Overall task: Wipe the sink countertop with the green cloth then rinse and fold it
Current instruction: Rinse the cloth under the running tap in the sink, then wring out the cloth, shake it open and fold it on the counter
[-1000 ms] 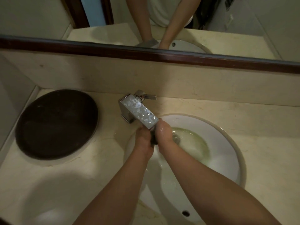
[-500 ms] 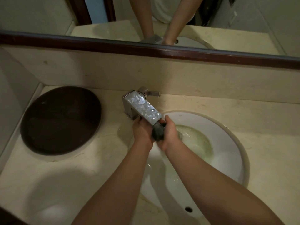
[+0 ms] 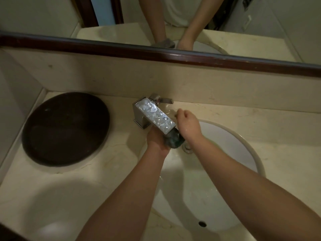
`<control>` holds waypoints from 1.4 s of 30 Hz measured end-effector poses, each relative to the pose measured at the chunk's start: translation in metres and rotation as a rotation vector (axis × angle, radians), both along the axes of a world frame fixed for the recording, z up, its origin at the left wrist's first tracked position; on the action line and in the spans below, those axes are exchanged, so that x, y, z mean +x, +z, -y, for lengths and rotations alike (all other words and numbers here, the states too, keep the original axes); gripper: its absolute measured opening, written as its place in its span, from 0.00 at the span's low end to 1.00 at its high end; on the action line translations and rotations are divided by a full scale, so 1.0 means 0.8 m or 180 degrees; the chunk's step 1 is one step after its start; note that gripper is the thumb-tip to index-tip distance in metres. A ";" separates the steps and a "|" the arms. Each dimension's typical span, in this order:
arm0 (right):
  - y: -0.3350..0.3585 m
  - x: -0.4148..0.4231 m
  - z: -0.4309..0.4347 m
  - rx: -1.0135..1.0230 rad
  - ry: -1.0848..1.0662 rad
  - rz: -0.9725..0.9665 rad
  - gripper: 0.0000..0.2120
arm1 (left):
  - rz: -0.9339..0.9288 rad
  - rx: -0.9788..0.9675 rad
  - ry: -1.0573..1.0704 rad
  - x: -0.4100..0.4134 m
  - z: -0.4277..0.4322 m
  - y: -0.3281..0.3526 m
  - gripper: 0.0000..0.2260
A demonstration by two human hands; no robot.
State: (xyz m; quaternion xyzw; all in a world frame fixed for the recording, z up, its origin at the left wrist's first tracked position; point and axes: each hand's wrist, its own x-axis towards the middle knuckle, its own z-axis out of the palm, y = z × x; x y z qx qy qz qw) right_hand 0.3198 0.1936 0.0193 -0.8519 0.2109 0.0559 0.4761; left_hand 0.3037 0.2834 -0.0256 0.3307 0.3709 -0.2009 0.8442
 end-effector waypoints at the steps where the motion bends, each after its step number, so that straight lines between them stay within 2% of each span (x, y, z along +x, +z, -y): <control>1: 0.018 0.005 0.002 0.0029 0.0172 0.0260 0.19 | 0.0048 -0.0157 0.0042 -0.002 0.002 0.001 0.15; 2: 0.033 0.012 0.003 0.0143 0.0346 0.0385 0.18 | 0.0086 -0.0328 0.0058 -0.005 0.002 0.006 0.15; 4: 0.054 0.022 0.003 0.0239 0.0638 0.0379 0.18 | -0.0074 -0.0249 0.0103 -0.008 0.004 0.007 0.14; 8: 0.068 0.024 0.002 -0.0040 0.0879 0.0232 0.19 | -0.0235 -0.0304 -0.0010 -0.018 0.009 0.020 0.14; 12: 0.076 0.007 0.010 0.0073 0.1180 0.0078 0.17 | 0.0068 -0.0308 -0.0026 -0.033 0.019 0.025 0.11; 15: 0.069 -0.013 0.040 -0.0057 0.1274 -0.0030 0.17 | 0.0356 0.0034 -0.0179 -0.044 0.029 0.031 0.07; 18: 0.058 -0.045 0.078 -0.0075 0.1323 -0.0430 0.13 | 0.0549 0.0316 -0.0342 -0.063 0.038 0.044 0.08; 20: 0.054 -0.068 0.098 0.0085 0.1604 -0.0897 0.11 | 0.0703 0.0431 -0.0464 -0.078 0.045 0.051 0.11; 22: 0.054 -0.084 0.115 0.0115 0.1809 -0.1076 0.11 | 0.0873 0.0635 -0.0535 -0.094 0.057 0.064 0.14; 27: 0.088 -0.097 0.134 0.0165 0.1794 -0.0640 0.11 | 0.1476 0.1480 -0.0812 -0.133 0.070 0.103 0.15; 31: 0.146 -0.107 0.140 -0.0025 0.1987 0.0082 0.16 | 0.1962 0.2611 -0.1817 -0.158 0.065 0.121 0.18; 35: 0.188 -0.124 0.131 -0.0403 0.2259 0.0431 0.16 | 0.2225 0.3791 -0.2516 -0.166 0.068 0.136 0.10; 37: 0.205 -0.130 0.130 -0.0400 0.2279 0.0678 0.16 | 0.2186 0.3767 -0.2440 -0.164 0.065 0.142 0.08; 39: 0.216 -0.132 0.134 -0.0199 0.2105 0.0838 0.16 | 0.1997 0.3341 -0.2070 -0.159 0.056 0.144 0.08; 42: 0.217 -0.134 0.143 0.0146 0.1575 0.1156 0.16 | 0.1831 0.2233 -0.1154 -0.151 0.049 0.151 0.21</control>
